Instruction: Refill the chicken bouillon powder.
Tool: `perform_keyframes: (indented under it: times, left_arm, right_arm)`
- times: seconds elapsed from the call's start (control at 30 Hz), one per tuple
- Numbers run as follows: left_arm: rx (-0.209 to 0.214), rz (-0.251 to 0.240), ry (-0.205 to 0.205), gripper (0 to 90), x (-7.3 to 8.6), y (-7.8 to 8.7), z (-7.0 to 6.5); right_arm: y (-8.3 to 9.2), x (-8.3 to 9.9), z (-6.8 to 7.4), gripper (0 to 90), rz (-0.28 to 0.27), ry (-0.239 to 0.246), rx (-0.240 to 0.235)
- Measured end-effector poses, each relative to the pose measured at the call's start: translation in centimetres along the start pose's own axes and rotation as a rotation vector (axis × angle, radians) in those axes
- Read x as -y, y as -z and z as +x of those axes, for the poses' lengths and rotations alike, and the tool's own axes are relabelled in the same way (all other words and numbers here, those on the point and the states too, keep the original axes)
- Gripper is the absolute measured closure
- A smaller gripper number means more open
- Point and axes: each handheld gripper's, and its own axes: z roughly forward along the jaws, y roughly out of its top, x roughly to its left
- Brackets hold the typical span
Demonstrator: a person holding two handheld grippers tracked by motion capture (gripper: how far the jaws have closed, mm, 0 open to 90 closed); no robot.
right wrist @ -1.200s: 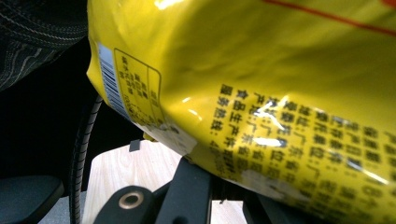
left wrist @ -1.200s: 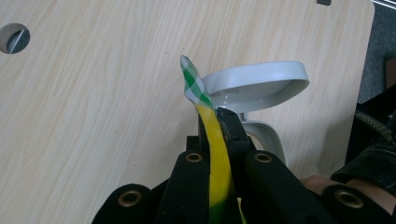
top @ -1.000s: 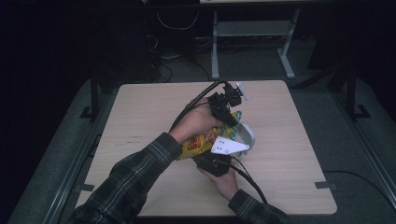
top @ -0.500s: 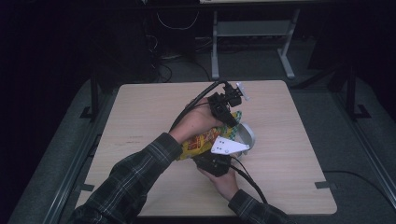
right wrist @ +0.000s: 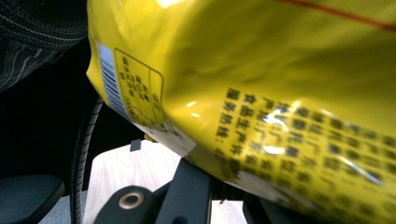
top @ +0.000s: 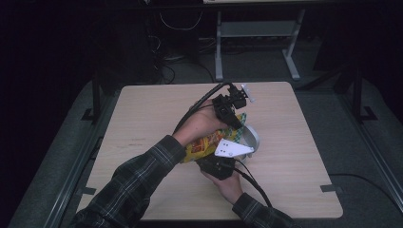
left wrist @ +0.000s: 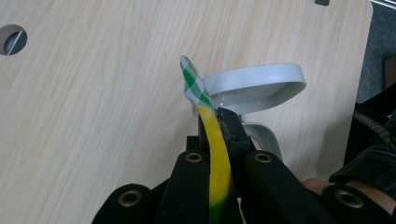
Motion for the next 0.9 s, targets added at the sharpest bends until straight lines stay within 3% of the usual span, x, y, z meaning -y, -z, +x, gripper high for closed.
perform_keyframes:
  times: [0.9]
  left_arm:
    - [0.0,0.004,-0.001,89.5,0.01,-0.01,0.01]
  right_arm:
    - [-0.06,-0.04,0.12,89.9,0.003,0.001,-0.001]
